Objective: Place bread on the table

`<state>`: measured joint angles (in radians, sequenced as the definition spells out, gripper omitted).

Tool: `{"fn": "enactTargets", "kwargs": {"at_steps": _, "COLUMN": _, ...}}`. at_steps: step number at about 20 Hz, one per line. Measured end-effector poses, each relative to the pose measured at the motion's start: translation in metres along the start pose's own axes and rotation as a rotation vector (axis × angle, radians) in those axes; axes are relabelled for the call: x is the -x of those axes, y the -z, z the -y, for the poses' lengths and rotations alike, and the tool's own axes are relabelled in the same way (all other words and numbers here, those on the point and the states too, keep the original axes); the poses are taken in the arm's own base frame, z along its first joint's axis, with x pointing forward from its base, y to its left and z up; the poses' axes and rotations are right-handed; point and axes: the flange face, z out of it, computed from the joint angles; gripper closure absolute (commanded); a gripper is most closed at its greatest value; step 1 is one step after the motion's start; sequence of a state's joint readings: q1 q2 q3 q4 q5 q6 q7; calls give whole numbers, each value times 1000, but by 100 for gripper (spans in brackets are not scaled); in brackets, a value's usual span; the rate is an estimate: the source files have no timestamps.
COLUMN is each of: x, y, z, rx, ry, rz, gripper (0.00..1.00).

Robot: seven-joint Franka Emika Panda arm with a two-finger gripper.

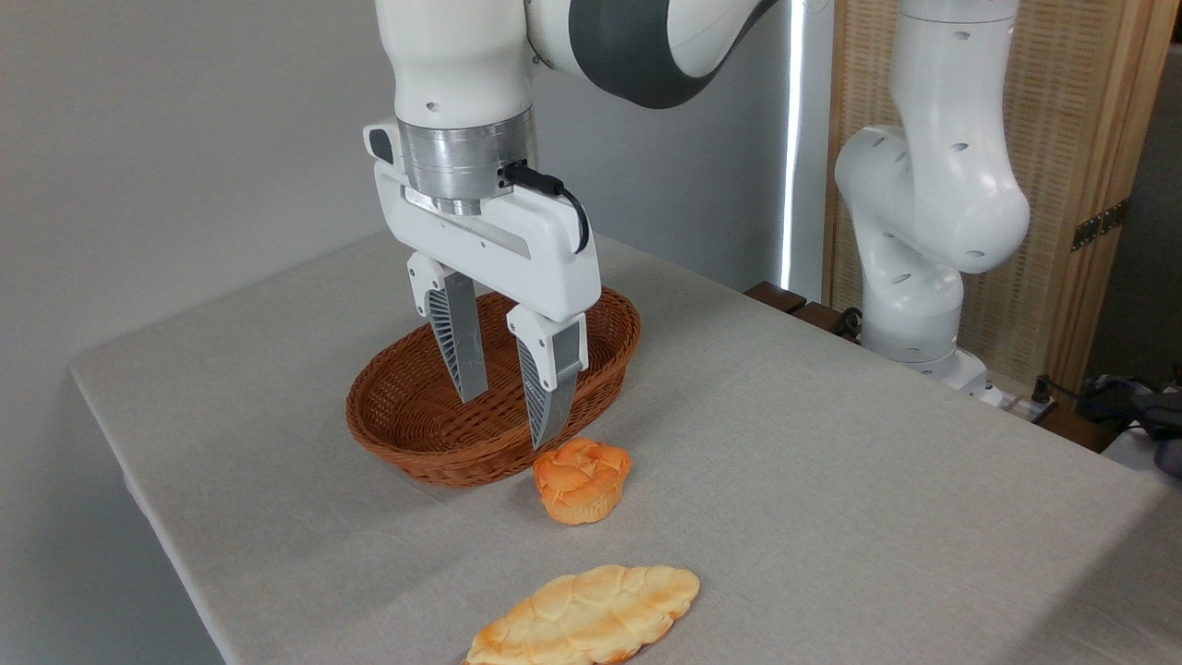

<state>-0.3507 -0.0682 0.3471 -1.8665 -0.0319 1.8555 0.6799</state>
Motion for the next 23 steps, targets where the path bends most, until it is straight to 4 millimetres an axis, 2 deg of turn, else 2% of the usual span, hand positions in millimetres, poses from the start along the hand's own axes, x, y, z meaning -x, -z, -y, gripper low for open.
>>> {"fn": "enactTargets", "kwargs": {"at_steps": 23, "x": 2, "y": -1, "z": 4, "rx": 11, "ry": 28, "rz": -7, "gripper": 0}}
